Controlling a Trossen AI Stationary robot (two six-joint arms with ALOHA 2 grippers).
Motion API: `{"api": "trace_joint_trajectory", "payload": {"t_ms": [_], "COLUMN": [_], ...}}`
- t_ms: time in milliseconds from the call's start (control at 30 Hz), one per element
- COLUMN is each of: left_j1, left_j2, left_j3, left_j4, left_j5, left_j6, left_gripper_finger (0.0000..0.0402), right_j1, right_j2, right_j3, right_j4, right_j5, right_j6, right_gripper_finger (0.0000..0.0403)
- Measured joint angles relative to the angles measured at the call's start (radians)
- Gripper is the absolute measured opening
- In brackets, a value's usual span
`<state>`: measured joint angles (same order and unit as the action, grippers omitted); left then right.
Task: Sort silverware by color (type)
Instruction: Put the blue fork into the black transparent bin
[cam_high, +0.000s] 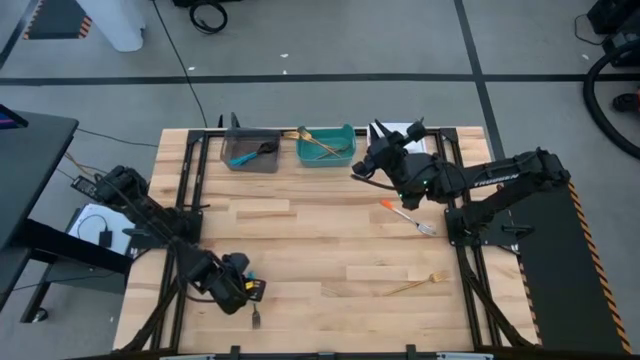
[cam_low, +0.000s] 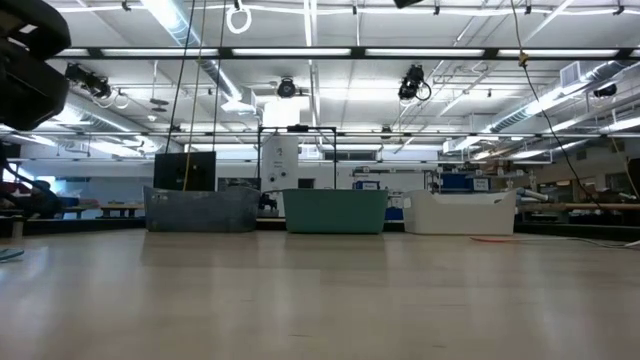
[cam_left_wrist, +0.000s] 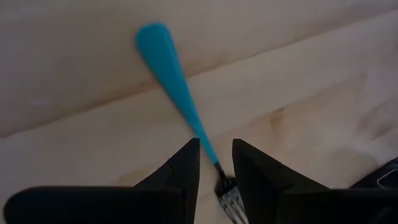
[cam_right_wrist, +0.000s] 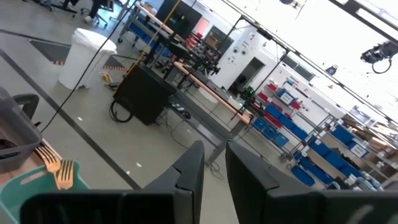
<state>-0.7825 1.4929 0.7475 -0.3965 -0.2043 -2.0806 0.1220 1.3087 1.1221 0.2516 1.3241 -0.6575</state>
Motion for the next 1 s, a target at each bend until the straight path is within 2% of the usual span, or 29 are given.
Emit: {"api": "trace_joint_trajectory", "payload": {"t_ms": [467, 733, 1000], "left_j1": [-0.045, -0.044, -0.038], "left_j2": [0.003, 0.121, 0.196], "left_j3": [0.0, 0.001, 0.011], "left_j4": [0.046, 0.182, 0.174], "left_j5": [-0.006, -0.01, 0.045], "left_j6": [-0.062, -0.063, -0.104], "left_gripper_finger": [0.0102, 0.0102, 0.0102], "right_j1": [0.047, 0.053, 0.052], "right_j2": [0.0, 0.0, 0.0], "right_j3": [0.0, 0.0, 0.0], "right_j4": [0.0, 0.0, 0.0], "right_j5": [0.063, 0.073, 0.073], "right_j6": [0.0, 0.0, 0.0], "right_gripper_finger": [0.0075, 0.0075, 0.0075]}}
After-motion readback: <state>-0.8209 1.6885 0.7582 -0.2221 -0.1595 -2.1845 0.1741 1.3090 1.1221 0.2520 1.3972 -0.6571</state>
